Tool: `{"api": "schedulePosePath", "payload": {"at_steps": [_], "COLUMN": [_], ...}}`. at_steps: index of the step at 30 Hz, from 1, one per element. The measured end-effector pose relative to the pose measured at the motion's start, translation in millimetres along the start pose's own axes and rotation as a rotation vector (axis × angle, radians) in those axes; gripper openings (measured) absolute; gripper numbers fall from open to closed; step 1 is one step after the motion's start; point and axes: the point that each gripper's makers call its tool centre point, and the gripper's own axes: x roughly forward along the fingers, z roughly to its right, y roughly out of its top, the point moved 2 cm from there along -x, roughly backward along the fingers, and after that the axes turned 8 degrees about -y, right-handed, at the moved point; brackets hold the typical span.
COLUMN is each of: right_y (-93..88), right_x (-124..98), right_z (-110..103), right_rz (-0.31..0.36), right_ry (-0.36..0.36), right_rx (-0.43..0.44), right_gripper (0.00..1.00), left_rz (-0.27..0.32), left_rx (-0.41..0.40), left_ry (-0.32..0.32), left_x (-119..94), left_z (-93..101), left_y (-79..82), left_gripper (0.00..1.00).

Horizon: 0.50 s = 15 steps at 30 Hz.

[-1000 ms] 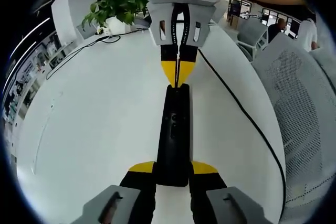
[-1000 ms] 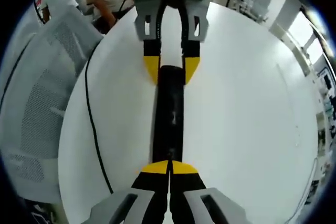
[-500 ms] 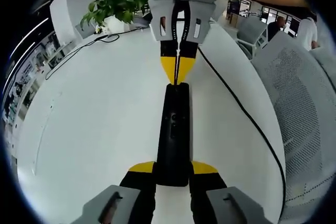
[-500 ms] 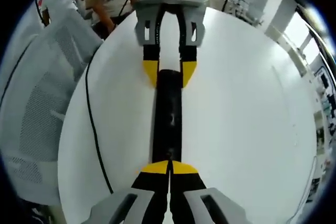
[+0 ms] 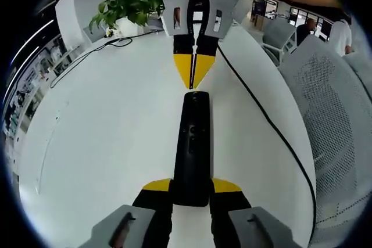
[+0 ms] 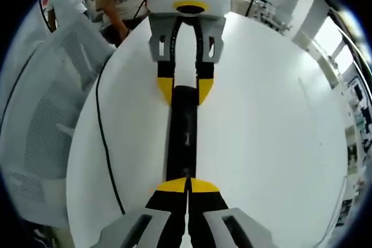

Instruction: Press the specified remote control buttons in sequence, fully releasing each button before pressing the next.

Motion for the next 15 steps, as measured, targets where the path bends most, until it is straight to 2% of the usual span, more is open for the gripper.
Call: {"api": "schedulePosePath", "payload": {"at_steps": [15], "right_y": [1.6], "right_x": [9.3], "right_z": [-5.9], "right_rz": [-0.007], "right_ry": [0.021], "right_rx": [-0.007], "right_gripper": [0.0], "left_rz": [0.001], "left_rx": [0.001], "left_ry": [0.0], "left_x": [-0.2], "left_z": [0.0], "left_y": [0.1], "left_gripper": [0.23]}}
